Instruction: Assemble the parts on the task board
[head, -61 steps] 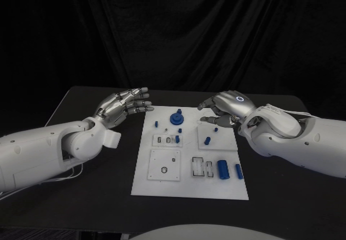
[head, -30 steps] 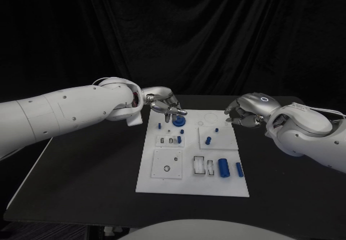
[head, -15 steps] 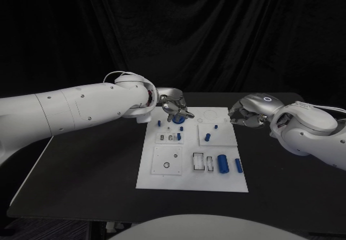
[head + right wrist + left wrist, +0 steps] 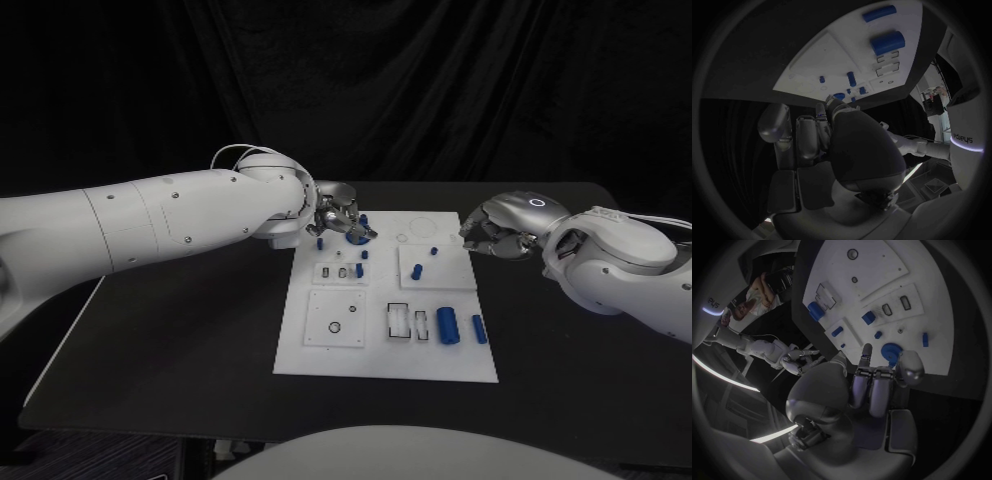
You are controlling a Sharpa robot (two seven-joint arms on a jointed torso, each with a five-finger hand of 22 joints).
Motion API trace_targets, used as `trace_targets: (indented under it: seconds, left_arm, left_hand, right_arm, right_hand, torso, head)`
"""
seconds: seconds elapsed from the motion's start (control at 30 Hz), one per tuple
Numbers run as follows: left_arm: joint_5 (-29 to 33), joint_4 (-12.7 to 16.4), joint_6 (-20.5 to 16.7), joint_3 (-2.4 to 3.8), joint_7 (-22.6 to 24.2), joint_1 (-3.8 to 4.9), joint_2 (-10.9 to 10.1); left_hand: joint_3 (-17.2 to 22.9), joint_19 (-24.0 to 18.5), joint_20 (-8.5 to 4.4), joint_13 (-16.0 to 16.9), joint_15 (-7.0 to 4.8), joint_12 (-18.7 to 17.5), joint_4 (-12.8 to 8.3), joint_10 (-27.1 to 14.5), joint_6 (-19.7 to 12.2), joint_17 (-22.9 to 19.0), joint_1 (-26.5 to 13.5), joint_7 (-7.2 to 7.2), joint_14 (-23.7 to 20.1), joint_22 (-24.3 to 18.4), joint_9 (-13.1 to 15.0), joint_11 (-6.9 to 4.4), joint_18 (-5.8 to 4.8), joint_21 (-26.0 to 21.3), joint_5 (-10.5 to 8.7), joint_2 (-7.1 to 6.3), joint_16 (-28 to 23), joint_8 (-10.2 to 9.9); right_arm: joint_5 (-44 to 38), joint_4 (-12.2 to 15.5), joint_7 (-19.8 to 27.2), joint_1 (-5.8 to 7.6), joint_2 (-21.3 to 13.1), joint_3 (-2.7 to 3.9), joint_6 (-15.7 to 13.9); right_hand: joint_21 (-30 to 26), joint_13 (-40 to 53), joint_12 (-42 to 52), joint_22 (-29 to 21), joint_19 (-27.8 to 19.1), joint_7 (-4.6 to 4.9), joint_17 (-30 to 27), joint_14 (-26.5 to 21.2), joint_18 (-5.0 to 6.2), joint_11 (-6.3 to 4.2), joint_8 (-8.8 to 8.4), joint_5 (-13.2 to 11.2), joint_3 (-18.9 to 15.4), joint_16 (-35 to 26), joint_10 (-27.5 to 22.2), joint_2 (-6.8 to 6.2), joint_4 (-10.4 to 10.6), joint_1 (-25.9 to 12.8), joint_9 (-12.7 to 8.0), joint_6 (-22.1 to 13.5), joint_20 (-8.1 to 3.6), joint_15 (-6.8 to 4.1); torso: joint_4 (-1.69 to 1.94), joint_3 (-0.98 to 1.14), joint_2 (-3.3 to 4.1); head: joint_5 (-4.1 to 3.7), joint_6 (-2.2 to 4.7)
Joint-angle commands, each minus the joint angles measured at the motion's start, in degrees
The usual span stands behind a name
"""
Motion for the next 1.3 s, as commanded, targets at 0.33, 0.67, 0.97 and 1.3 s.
trace_targets:
  seconds: [0.33, 0.67, 0.97, 1.3]
  left_arm:
    - [-0.16, -1.27, -1.06, 0.07, -5.69, -2.70, 0.53]
    - [-0.16, -1.17, -0.78, 0.07, -6.60, -3.66, 0.59]
    - [-0.16, -1.07, -0.80, 0.07, -6.26, -4.33, 0.50]
    - [-0.16, -1.02, -0.34, 0.07, -6.16, -4.84, 0.69]
  left_hand:
    - [1.35, 4.91, -2.36, 15.09, -2.70, 1.12, -0.18, 6.22, -0.73, 15.05, -3.34, -2.95, 6.22, 6.91, 21.22, -3.03, -1.78, 2.85, -0.12, -0.64, 0.15, 15.43]
    - [0.52, 6.78, -2.85, 15.09, -3.09, 1.12, 1.71, 6.22, -2.10, 15.05, -6.88, -3.51, 6.22, 8.89, 28.09, -3.17, -2.18, 3.42, -1.54, -0.36, 0.15, 17.66]
    - [-0.33, 6.00, -2.87, 15.09, -3.08, 1.12, 1.67, 6.22, -2.95, 15.05, -8.65, -3.41, 6.22, 8.18, 30.16, -3.11, -1.97, 2.81, -1.23, -0.03, 0.15, 17.52]
    - [-0.12, 5.32, -2.81, 15.09, -3.01, 1.12, 1.16, 6.22, -3.38, 15.05, -7.99, -3.33, 6.22, 7.57, 31.16, -3.03, -1.79, 2.25, -0.12, -0.02, 0.15, 17.03]
  right_arm:
    - [-0.18, -0.12, -0.76, -0.30, -0.19, 0.02, 0.10]
    - [-0.18, -0.38, -1.27, -0.35, -0.17, 0.03, 0.47]
    - [-0.18, -0.84, -1.46, -0.39, 0.16, 0.03, 0.28]
    - [-0.18, -1.45, -1.54, -0.80, 0.48, 0.03, 0.14]
  right_hand:
    - [-0.65, -1.84, -0.66, 7.43, -0.13, 0.04, 1.11, 1.23, 1.21, -0.29, 0.07, 1.73, 0.84, -0.48, -0.34, -0.07, 0.07, 0.80, -0.09, 0.85, -0.16, -0.52]
    - [-1.02, -2.08, -0.84, 7.36, -0.19, 0.07, 0.92, 1.18, 1.26, -0.28, -0.08, 2.52, 1.05, -0.74, -0.47, -0.06, 0.07, 0.93, -0.18, 0.73, -0.16, -0.52]
    - [-1.37, -2.37, -1.05, 7.29, -0.26, 0.11, 0.72, 1.11, 1.31, -0.28, -0.21, 2.97, 1.19, -1.02, -0.66, -0.10, 0.02, 1.04, -0.24, 0.60, -0.16, -0.52]
    - [-1.63, -2.52, -1.16, 7.23, -0.32, 0.13, 0.57, 1.06, 1.35, -0.28, -0.27, 3.26, 1.29, -1.24, -0.75, -0.13, -0.03, 1.13, -0.28, 0.55, -0.16, -0.52]
  torso:
    - [-0.01, -0.04, 0.08]
    - [-0.04, -0.08, 0.08]
    - [0.03, 0.01, 0.08]
    - [-0.02, 0.01, 0.02]
  head:
    - [0.26, -0.42]
    - [0.35, -0.94]
    - [0.26, -1.37]
    - [0.41, -1.41]
